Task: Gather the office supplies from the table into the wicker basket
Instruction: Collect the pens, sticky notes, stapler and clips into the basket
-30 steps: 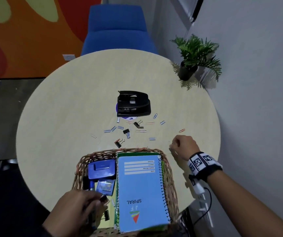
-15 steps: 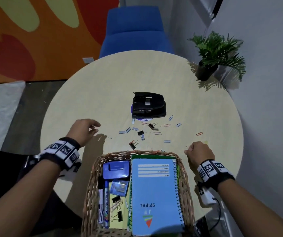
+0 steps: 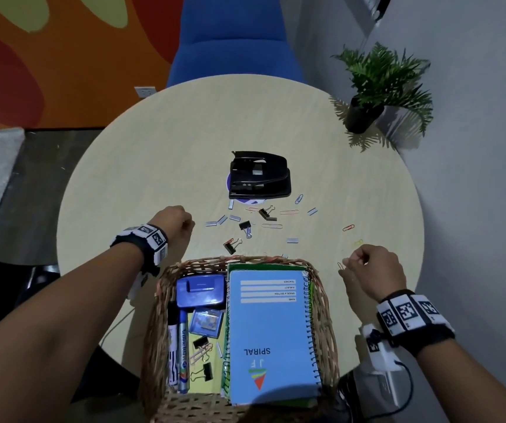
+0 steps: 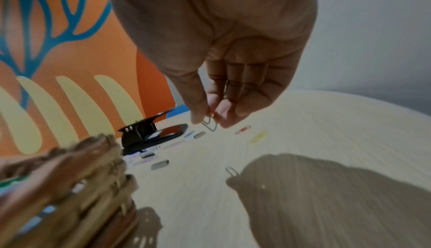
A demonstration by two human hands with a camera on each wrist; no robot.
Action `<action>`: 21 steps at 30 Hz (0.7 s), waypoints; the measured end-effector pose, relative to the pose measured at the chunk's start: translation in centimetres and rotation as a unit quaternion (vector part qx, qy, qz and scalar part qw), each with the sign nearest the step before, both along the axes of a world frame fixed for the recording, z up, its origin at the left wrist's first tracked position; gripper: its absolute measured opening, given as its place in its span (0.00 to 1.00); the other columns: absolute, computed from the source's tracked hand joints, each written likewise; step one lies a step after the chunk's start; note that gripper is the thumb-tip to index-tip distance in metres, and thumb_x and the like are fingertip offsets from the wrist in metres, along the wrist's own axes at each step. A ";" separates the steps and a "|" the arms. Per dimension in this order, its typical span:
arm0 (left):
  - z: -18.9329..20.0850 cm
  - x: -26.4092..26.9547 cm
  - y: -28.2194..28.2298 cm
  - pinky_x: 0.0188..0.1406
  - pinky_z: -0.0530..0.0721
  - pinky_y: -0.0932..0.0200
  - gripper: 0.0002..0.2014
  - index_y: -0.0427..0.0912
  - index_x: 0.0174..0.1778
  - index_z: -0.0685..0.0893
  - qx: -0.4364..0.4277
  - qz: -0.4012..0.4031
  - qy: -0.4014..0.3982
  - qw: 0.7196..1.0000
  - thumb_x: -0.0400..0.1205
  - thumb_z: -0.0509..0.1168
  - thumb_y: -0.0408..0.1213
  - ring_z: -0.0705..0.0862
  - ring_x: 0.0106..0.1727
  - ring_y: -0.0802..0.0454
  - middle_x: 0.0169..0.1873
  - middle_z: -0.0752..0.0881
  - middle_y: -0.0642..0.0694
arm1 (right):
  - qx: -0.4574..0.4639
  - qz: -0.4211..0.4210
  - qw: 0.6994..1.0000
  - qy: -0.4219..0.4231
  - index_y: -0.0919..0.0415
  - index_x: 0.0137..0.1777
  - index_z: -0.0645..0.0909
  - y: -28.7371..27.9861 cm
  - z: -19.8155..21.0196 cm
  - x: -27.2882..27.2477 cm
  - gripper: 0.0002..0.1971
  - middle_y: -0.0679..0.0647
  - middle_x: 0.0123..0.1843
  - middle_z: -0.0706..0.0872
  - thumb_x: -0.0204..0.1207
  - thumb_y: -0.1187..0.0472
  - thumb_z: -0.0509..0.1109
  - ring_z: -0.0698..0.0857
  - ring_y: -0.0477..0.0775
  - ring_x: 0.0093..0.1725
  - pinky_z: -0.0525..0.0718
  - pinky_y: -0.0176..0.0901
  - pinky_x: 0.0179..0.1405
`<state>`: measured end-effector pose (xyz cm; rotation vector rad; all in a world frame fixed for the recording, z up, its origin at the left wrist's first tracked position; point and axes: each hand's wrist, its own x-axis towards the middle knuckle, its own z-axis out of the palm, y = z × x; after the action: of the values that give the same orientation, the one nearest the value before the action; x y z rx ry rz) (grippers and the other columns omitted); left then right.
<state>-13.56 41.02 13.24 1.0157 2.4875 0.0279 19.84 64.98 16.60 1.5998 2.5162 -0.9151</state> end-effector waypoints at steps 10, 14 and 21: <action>9.5 3.7 -3.7 0.46 0.80 0.57 0.09 0.45 0.51 0.86 0.147 0.070 0.031 0.986 0.75 0.73 0.36 0.88 0.41 0.46 0.38 0.91 0.47 | -0.082 0.195 0.974 0.076 0.54 0.36 0.82 -9.0 4.8 -1.6 0.07 0.45 0.27 0.84 0.73 0.65 0.73 0.82 0.37 0.26 0.80 0.33 0.31; 11.7 11.3 -7.9 0.39 0.83 0.59 0.04 0.49 0.40 0.89 0.172 0.040 0.002 0.984 0.71 0.77 0.39 0.89 0.33 0.53 0.31 0.91 0.52 | -0.088 0.266 0.958 0.058 0.50 0.45 0.82 -11.4 4.2 -2.4 0.05 0.42 0.27 0.84 0.76 0.63 0.69 0.79 0.33 0.27 0.78 0.40 0.34; 6.7 19.4 -13.3 0.43 0.84 0.63 0.09 0.59 0.52 0.87 0.092 0.028 -0.109 0.989 0.78 0.67 0.46 0.90 0.45 0.58 0.42 0.93 0.57 | -0.124 0.387 0.913 0.030 0.53 0.54 0.86 -15.9 4.9 -5.5 0.11 0.51 0.43 0.93 0.79 0.62 0.63 0.86 0.54 0.48 0.83 0.47 0.53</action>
<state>5.79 27.73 19.98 0.9580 2.3438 0.3728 14.39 49.05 21.49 0.4165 2.5643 -1.0817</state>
